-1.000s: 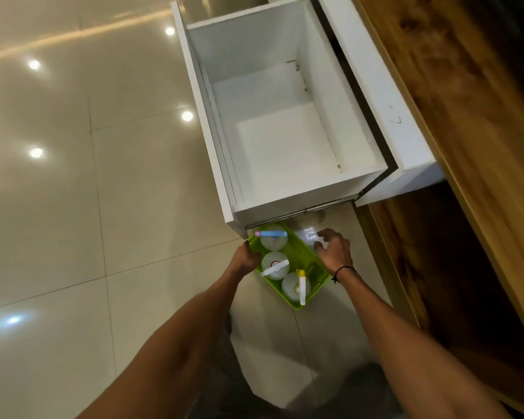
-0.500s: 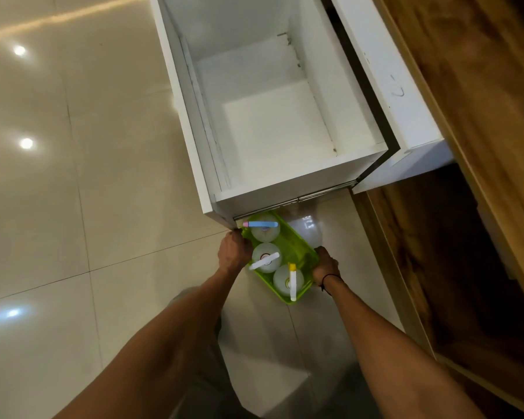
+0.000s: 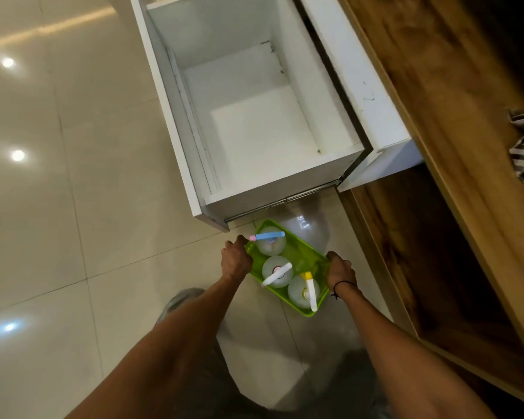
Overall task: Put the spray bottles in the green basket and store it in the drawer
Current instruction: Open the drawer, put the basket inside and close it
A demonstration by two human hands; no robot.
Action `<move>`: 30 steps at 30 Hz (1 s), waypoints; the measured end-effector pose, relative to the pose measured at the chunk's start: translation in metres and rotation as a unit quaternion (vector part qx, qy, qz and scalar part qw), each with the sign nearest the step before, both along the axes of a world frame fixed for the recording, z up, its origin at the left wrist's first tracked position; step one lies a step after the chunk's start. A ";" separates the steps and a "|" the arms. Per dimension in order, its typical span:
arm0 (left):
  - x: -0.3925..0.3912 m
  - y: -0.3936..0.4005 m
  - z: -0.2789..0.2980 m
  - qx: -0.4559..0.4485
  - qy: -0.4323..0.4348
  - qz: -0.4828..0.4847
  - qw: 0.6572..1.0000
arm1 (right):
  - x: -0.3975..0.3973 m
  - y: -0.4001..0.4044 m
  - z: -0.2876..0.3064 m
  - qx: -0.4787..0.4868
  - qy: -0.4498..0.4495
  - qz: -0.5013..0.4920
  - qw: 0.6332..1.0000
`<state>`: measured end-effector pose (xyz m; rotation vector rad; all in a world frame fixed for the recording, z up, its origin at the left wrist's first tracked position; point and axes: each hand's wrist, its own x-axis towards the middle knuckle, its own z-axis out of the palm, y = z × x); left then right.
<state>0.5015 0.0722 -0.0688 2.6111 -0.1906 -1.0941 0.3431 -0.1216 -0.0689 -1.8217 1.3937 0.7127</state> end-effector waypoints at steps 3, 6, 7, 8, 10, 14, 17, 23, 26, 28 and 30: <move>-0.006 -0.007 0.024 -0.015 -0.012 -0.018 1.000 | -0.007 -0.008 0.031 -0.017 -0.003 -0.014 1.000; -0.009 -0.014 0.052 -0.025 -0.027 -0.034 0.999 | -0.012 -0.016 0.060 -0.038 -0.015 -0.025 0.999; -0.010 -0.016 0.061 -0.030 -0.031 -0.039 0.998 | -0.014 -0.020 0.069 -0.050 -0.017 -0.018 0.998; -0.011 -0.018 0.071 -0.035 -0.034 -0.044 0.998 | -0.015 -0.023 0.079 -0.050 -0.023 -0.023 0.998; -0.012 -0.020 0.088 -0.041 -0.038 -0.051 0.997 | -0.017 -0.030 0.094 -0.057 -0.032 -0.015 0.998; -0.011 -0.020 0.121 -0.062 -0.046 -0.064 0.995 | -0.022 -0.041 0.126 -0.082 -0.028 0.033 0.996; -0.007 -0.020 0.144 -0.083 -0.064 -0.079 0.991 | -0.026 -0.053 0.148 -0.090 -0.024 0.048 0.994; 0.003 -0.020 0.187 -0.125 -0.098 -0.111 0.981 | -0.030 -0.070 0.197 -0.103 -0.032 0.099 0.989; 0.012 -0.018 0.207 -0.151 -0.113 -0.119 0.975 | -0.030 -0.075 0.220 -0.100 -0.050 0.111 0.987; 0.024 -0.017 0.220 -0.162 -0.129 -0.114 0.972 | -0.026 -0.077 0.233 -0.099 -0.074 0.107 0.987; 0.042 -0.019 0.232 -0.157 -0.156 -0.114 0.969 | -0.017 -0.080 0.243 -0.095 -0.113 0.090 0.985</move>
